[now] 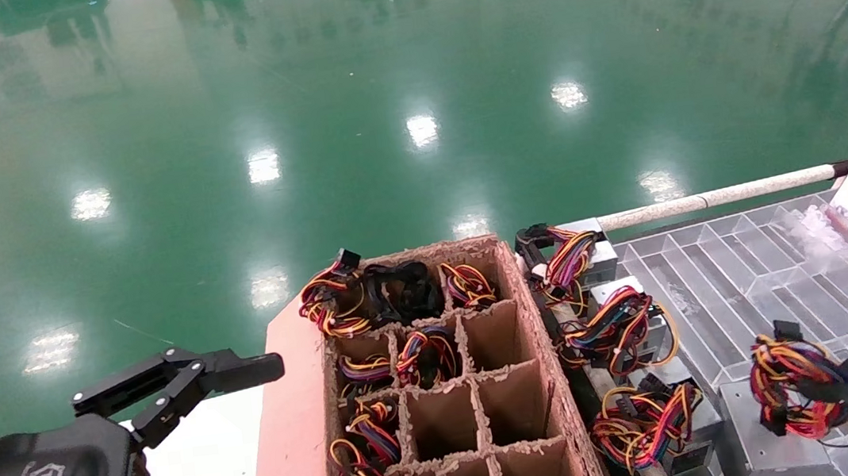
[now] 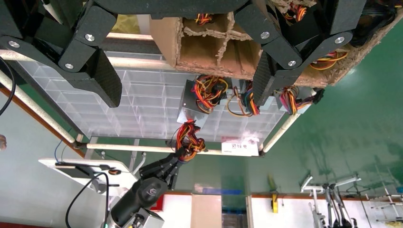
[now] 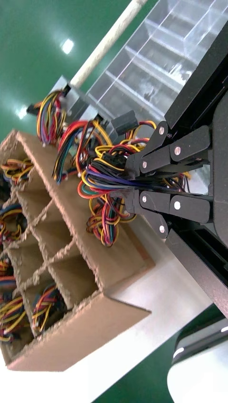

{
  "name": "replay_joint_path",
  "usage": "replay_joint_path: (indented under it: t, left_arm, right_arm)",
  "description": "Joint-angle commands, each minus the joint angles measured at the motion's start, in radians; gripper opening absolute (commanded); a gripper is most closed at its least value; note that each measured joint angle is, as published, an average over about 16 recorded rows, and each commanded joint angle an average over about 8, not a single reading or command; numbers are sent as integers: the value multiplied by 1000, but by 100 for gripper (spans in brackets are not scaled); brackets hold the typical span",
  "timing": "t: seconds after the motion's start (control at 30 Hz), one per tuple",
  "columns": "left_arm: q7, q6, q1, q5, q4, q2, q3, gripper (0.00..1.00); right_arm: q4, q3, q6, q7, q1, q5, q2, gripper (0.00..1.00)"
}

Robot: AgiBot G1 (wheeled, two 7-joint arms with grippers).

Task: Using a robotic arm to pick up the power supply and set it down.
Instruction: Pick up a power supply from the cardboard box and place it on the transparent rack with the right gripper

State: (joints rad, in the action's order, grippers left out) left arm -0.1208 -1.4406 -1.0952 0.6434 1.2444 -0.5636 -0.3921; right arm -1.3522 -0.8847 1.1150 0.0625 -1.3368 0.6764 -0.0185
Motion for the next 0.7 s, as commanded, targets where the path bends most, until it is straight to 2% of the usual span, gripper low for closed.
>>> replay_joint_path:
  t: [0.03,0.7]
  left_arm:
    - [0,0,0,0,0,0,0,100]
    - [0,0,0,0,0,0,0,100]
  right_arm:
    - [-1,1,6,2,0,3,9,0]
    - [-2,55,125,72,-53,57,28,0]
